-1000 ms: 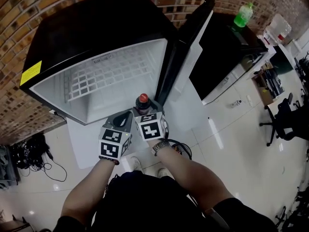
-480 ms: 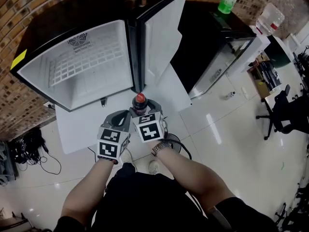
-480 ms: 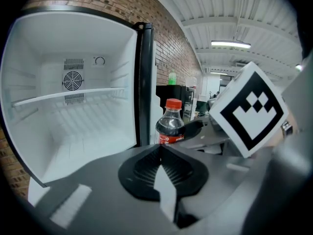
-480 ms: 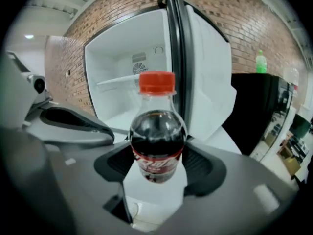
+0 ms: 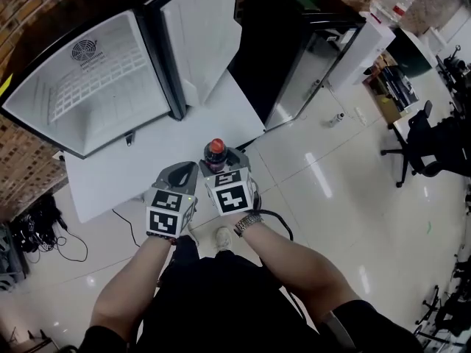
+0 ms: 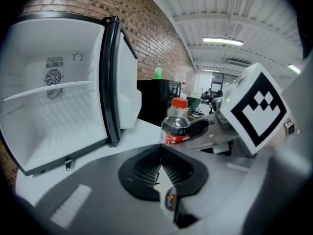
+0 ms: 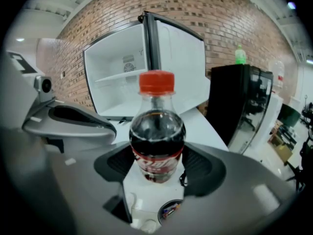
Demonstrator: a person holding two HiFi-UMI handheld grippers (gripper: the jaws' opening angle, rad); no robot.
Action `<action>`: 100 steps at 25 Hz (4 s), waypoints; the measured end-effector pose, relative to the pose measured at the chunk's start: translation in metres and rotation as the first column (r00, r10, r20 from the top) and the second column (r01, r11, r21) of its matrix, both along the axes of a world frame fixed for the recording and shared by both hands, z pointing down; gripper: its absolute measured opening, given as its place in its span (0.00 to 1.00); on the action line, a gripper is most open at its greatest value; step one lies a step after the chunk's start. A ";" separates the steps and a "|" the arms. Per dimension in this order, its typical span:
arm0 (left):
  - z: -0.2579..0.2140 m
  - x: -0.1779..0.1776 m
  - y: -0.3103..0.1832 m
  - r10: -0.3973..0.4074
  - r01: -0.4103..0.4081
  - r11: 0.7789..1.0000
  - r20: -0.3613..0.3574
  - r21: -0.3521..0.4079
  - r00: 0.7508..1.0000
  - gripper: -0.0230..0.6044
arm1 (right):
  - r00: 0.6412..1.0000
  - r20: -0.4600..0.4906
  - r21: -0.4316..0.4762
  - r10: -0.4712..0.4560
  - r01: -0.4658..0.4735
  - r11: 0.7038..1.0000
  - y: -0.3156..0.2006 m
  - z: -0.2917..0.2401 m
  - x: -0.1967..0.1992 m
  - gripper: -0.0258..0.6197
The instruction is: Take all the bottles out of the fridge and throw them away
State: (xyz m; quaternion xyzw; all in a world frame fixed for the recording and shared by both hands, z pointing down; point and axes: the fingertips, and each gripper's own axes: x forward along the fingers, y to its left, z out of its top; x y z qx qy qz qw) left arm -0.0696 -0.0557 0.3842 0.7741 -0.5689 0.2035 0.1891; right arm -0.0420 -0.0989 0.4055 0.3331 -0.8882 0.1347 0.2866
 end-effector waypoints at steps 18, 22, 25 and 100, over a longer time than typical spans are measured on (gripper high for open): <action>0.098 0.105 0.026 0.148 -0.148 0.970 -0.015 -0.194 0.989 0.04 | 0.981 -0.077 -0.246 0.180 -0.194 0.950 0.049 0.127 0.138 0.51; 0.131 0.120 0.034 0.188 -0.187 0.950 -0.021 -0.252 0.982 0.04 | 0.968 -0.113 -0.316 0.223 -0.247 0.916 0.063 0.171 0.159 0.51; 0.158 0.127 0.036 0.208 -0.211 0.935 -0.040 -0.286 0.977 0.04 | 0.962 -0.119 -0.371 0.246 -0.273 0.888 0.073 0.200 0.163 0.51; -0.003 -0.056 0.122 -0.220 0.222 0.975 -0.044 0.027 0.974 0.04 | 0.978 0.131 -0.070 -0.160 0.170 0.983 0.126 -0.006 -0.039 0.38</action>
